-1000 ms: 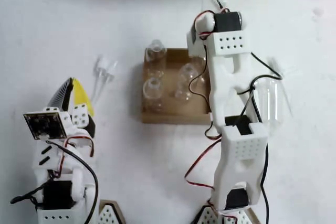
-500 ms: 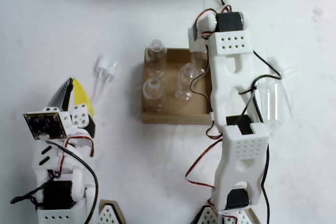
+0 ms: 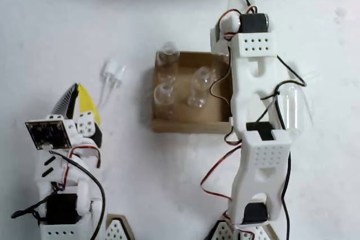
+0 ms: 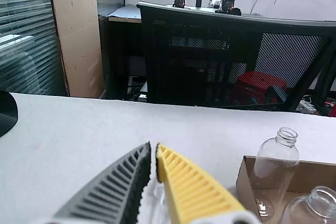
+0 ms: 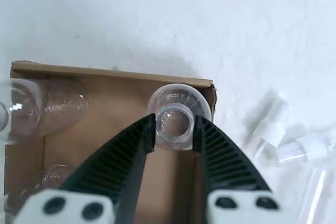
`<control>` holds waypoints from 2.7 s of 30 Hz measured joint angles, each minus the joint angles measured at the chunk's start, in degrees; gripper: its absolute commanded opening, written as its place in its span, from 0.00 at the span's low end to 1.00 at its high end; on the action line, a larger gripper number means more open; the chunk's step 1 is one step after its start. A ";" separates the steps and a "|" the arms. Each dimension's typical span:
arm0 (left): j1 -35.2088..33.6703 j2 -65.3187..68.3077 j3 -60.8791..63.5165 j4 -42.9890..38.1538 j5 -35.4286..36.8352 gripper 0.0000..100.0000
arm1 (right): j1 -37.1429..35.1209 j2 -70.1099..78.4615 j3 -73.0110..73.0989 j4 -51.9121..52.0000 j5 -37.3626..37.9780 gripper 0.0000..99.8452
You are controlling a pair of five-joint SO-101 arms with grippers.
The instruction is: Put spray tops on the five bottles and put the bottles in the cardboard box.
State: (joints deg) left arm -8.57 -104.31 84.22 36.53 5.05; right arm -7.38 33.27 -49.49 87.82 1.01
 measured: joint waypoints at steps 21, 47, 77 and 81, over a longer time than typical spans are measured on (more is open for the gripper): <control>0.00 0.00 0.00 0.00 0.00 0.02 | 0.53 0.70 -0.18 0.09 0.09 0.11; 0.00 0.00 0.00 0.00 0.00 0.02 | 5.98 -11.16 -7.65 9.49 0.09 0.26; 0.00 0.00 2.20 -2.46 0.00 0.02 | 26.73 5.10 -0.97 0.97 19.87 0.26; 0.00 0.00 2.29 -2.99 0.00 0.02 | 26.73 9.41 -0.97 -1.49 22.86 0.26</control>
State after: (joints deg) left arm -8.57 -104.31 86.51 33.54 5.05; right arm 19.34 42.68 -50.46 86.33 23.87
